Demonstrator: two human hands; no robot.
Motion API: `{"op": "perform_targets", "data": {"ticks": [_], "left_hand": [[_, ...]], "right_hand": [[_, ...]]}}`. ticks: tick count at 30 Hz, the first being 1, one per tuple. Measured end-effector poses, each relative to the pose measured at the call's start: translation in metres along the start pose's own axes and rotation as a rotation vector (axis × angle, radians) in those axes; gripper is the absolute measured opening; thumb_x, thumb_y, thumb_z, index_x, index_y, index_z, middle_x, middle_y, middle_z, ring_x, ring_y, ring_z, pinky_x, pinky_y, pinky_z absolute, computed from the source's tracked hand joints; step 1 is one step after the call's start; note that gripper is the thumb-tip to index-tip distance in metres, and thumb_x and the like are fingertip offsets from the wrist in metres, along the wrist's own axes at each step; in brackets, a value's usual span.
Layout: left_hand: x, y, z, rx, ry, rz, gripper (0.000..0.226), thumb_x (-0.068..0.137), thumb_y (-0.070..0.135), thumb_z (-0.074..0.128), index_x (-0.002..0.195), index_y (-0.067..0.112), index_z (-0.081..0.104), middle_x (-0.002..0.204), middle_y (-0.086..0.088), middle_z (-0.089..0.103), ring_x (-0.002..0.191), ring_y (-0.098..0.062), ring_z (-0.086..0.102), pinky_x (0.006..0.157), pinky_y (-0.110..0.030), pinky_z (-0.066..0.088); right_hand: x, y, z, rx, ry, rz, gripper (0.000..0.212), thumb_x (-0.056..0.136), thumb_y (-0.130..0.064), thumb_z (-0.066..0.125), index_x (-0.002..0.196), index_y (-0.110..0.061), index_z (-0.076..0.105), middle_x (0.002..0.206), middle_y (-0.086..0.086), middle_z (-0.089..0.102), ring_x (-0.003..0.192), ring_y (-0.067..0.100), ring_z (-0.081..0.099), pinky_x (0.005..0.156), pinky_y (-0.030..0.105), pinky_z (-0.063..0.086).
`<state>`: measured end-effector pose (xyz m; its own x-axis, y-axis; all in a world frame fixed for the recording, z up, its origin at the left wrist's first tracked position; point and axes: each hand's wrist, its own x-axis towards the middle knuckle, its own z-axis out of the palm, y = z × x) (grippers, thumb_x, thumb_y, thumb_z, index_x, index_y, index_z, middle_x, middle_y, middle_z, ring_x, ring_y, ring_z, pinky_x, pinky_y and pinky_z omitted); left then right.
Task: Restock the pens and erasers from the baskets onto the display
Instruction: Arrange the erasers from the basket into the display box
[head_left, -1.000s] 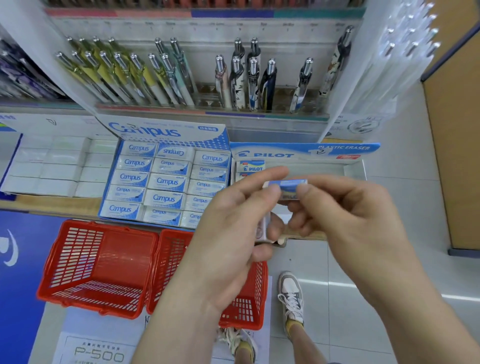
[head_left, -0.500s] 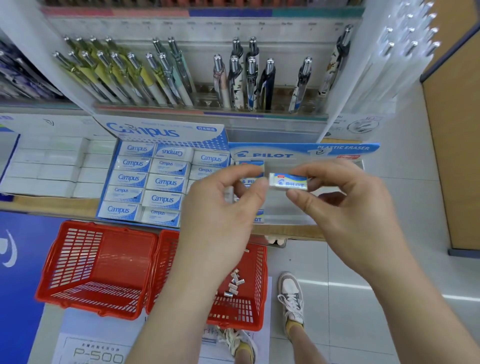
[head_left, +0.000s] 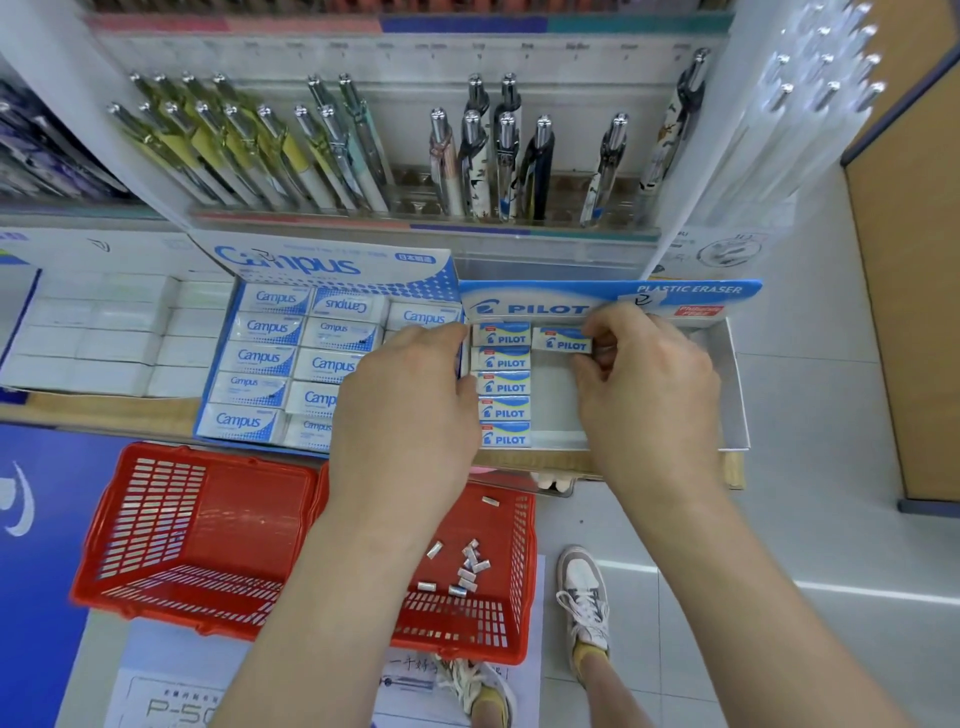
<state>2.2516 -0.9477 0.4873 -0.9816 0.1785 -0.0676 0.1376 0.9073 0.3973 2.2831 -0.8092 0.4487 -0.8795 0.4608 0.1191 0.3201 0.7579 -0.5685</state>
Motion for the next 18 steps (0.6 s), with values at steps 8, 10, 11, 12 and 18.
{"op": "perform_targets", "data": {"ticks": [8,10,11,12,18], "left_hand": [[0.001,-0.002,0.002,-0.044,0.021,0.026,0.035,0.087,0.017,0.061,0.122,0.022,0.063,0.105,0.0,0.067,0.098,-0.023,0.06,0.083,-0.034,0.043],[0.001,-0.004,0.003,-0.048,0.024,0.023,0.036,0.088,0.019,0.061,0.123,0.024,0.062,0.105,0.001,0.067,0.097,-0.022,0.06,0.082,-0.033,0.043],[0.001,-0.005,0.003,-0.05,0.027,0.019,0.035,0.088,0.02,0.061,0.123,0.025,0.062,0.104,0.003,0.067,0.095,-0.021,0.06,0.081,-0.032,0.042],[0.001,-0.005,0.002,-0.058,0.037,0.015,0.034,0.088,0.021,0.059,0.122,0.027,0.062,0.102,0.005,0.067,0.092,-0.02,0.06,0.08,-0.03,0.042],[-0.008,0.014,-0.007,-1.237,-0.1,-0.469,0.022,0.09,0.006,0.054,0.098,0.02,0.069,0.071,0.005,0.057,0.051,-0.01,0.044,0.039,-0.019,0.03]], "right_hand": [[0.003,0.0,0.005,-0.044,0.028,-0.009,0.006,0.076,-0.007,0.069,0.08,-0.012,0.07,0.077,0.006,0.067,0.065,0.027,0.056,0.06,0.024,0.027],[0.001,0.002,0.005,-0.041,0.037,-0.048,0.009,0.076,-0.006,0.068,0.081,-0.012,0.072,0.077,0.007,0.07,0.066,0.028,0.061,0.06,0.023,0.029],[0.001,0.003,0.003,-0.038,0.026,-0.056,0.009,0.077,-0.006,0.067,0.082,-0.012,0.072,0.077,0.007,0.07,0.067,0.028,0.062,0.06,0.023,0.03],[0.0,0.003,0.0,-0.027,0.009,-0.052,0.01,0.079,-0.006,0.066,0.085,-0.012,0.071,0.078,0.007,0.071,0.069,0.029,0.063,0.06,0.023,0.032],[-0.006,-0.011,-0.037,0.426,-0.187,0.182,0.008,0.087,-0.013,0.064,0.085,-0.02,0.063,0.073,-0.006,0.067,0.063,0.011,0.061,0.061,0.03,0.052]]}}
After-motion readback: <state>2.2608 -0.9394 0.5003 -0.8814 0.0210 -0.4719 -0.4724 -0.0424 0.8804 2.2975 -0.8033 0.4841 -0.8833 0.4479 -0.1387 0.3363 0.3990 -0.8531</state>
